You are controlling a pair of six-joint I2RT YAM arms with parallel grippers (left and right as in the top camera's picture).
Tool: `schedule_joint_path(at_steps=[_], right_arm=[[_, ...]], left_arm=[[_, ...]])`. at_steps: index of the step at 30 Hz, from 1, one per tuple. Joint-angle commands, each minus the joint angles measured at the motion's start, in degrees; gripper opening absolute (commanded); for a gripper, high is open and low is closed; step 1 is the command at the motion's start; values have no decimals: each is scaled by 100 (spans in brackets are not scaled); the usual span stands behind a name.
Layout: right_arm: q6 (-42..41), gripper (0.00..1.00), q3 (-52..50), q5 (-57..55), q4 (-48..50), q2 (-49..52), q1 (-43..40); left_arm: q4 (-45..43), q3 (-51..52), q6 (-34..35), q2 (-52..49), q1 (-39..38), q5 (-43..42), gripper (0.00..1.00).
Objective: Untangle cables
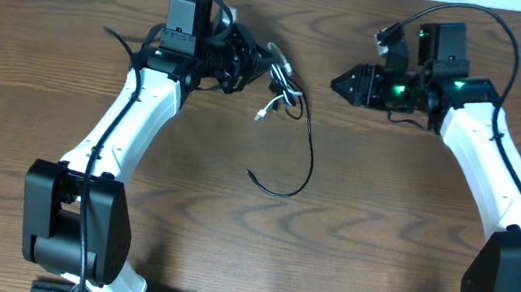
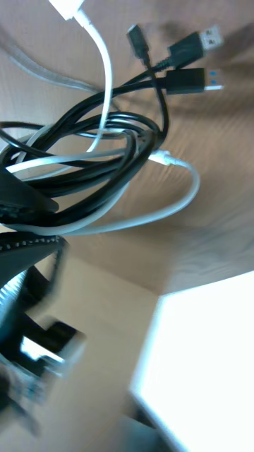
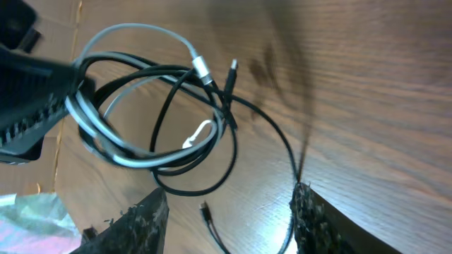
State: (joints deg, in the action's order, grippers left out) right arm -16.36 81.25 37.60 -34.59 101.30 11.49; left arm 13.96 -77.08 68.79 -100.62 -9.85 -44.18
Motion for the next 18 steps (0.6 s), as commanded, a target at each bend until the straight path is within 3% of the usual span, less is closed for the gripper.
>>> schedule_joint_path(at_steps=[1, 5, 10, 18], right_arm=[[-96, 54, 4, 37, 15, -31, 166], [345, 55, 2, -389, 92, -24, 407], [1998, 57, 0, -1032, 98, -24, 857], [2944, 57, -59, -1751, 55, -11, 1150]], left_arm=[[-4, -190, 3261, 181, 11, 435, 8], [-7, -190, 4076, 181, 13, 420, 7], [-4, -190, 4085, 181, 13, 424, 7], [-4, -190, 4085, 181, 17, 424, 7]])
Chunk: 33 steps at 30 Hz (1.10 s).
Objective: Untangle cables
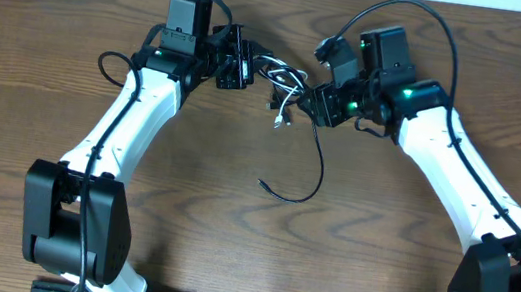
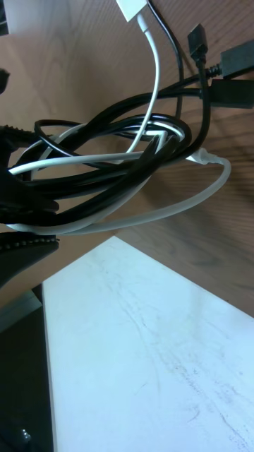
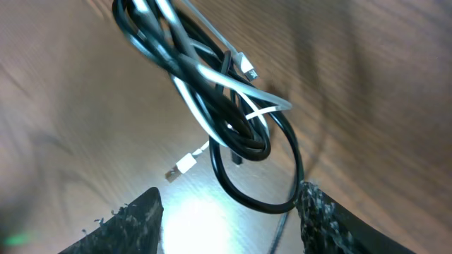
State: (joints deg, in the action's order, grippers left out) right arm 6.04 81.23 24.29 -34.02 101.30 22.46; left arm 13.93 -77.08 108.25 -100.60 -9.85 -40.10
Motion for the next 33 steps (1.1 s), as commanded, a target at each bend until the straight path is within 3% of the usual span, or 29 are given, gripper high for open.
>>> schedule_joint_path(at_steps=[1, 12, 13, 14, 15, 16, 20, 25, 33], right_arm=[[787, 56, -74, -472, 2, 15, 57], [750, 39, -90, -636, 498, 581, 57], [640, 34, -87, -638, 533, 577, 57], [501, 22, -87, -636, 575, 568, 57], [212, 3, -87, -638, 621, 568, 48], [20, 1, -87, -638, 625, 564, 39], [-778, 1, -87, -354, 435, 396, -131], [-767, 1, -87, 538, 105, -107, -509], [-922, 1, -87, 973, -105, -1086, -1329]], left_arm=[[-2, -190, 140, 179, 17, 13, 7], [0, -190, 136, 179, 17, 11, 8], [0, -190, 136, 179, 17, 13, 7], [0, -190, 138, 179, 17, 13, 7], [0, -190, 136, 179, 17, 22, 7], [0, -190, 136, 179, 17, 37, 8], [20, -190, 133, 179, 17, 151, 8], [20, -190, 133, 179, 20, 422, 7], [170, -190, 90, 179, 20, 632, 7]])
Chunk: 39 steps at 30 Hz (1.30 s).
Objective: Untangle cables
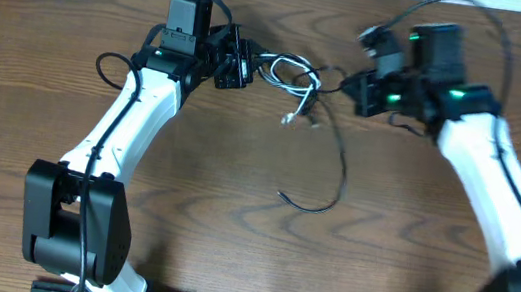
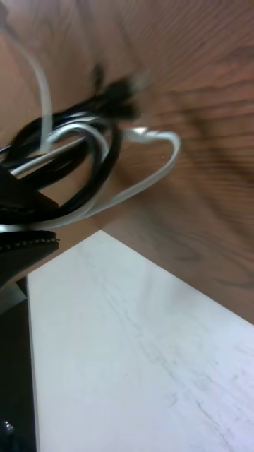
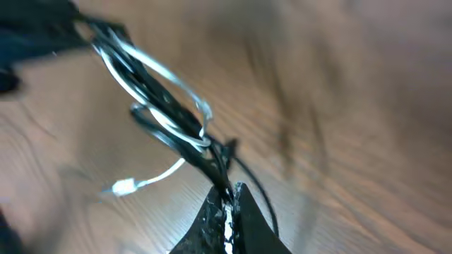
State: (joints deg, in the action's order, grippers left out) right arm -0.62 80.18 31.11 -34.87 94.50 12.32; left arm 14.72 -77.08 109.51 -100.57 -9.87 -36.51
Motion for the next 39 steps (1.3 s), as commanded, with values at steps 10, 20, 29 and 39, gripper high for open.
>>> schedule_joint_path(at_steps=[10, 20, 29, 39], right_arm=[[-2135, 1, 15, -1923, -739, -444, -914], [-715, 20, 15, -1047, -522, -133, -422], [1596, 69, 15, -28, 118, 1005, 608], [2105, 64, 15, -173, 1154, 1635, 844]], left_arm=[[367, -190, -188, 177, 17, 267, 8], [562, -190, -184, 177, 17, 264, 7], [562, -190, -181, 177, 20, -9, 7], [562, -190, -184, 177, 13, -682, 7]])
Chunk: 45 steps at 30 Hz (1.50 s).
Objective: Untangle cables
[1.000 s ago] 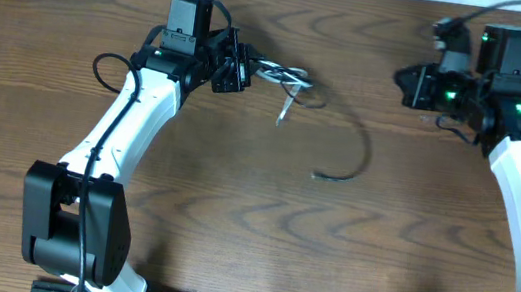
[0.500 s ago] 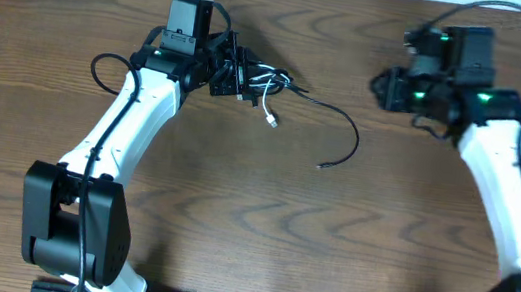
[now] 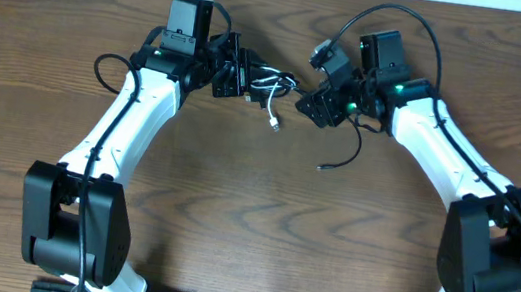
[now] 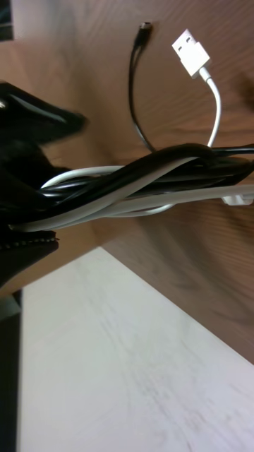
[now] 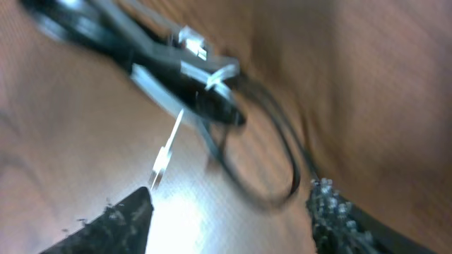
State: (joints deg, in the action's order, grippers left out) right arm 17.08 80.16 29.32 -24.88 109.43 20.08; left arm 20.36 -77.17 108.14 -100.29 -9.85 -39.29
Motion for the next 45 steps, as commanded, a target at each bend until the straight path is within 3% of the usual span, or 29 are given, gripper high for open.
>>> schedule_joint_path(at_steps=[1, 6, 8, 9, 11, 14, 18, 24, 31, 37, 39, 42, 43, 45], right_arm=[[334, 61, 17, -101, 291, 199, 72], [337, 48, 17, -238, 754, 487, 76], [334, 31, 17, -240, 785, 520, 76], [334, 15, 17, -238, 782, 525, 74], [332, 1, 17, -236, 778, 522, 74], [313, 1, 20, -133, 737, 507, 74], [308, 1, 20, 313, 396, 225, -4], [507, 1, 20, 1735, -632, -684, -229], [1117, 1, 20, 2599, -1458, -1482, -306], [970, 1, 20, 2577, -1475, -1853, -391], [560, 1, 20, 2302, -1421, -1882, -520], [-208, 1, 20, 1622, -1388, -1864, -802], [-588, 1, 20, 1261, -1388, -1853, -953], [-1029, 1, 20, 815, -1392, -1845, -1130]], left_arm=[[-2, -181, -46, 149, 11, -457, 7], [-4, -181, -46, 149, 13, -660, 7], [-4, -181, -46, 149, 13, -660, 7], [-2, -181, -46, 149, 13, -658, 7], [-2, -181, -46, 149, 13, -654, 8], [-2, -181, -50, 149, 13, -435, 7], [68, -181, -396, 149, 17, 505, 8], [321, -181, -487, 149, 17, 1598, 7], [411, -181, -614, 149, 17, 1797, 8], [680, -181, -754, 149, 17, 1836, 8], [678, -181, -1080, 149, 17, 1836, 7], [472, -181, -2090, 149, 17, 1827, 8], [144, -181, -3034, 149, 17, 1628, 7], [-365, -181, -4188, 149, 17, 1117, 7]])
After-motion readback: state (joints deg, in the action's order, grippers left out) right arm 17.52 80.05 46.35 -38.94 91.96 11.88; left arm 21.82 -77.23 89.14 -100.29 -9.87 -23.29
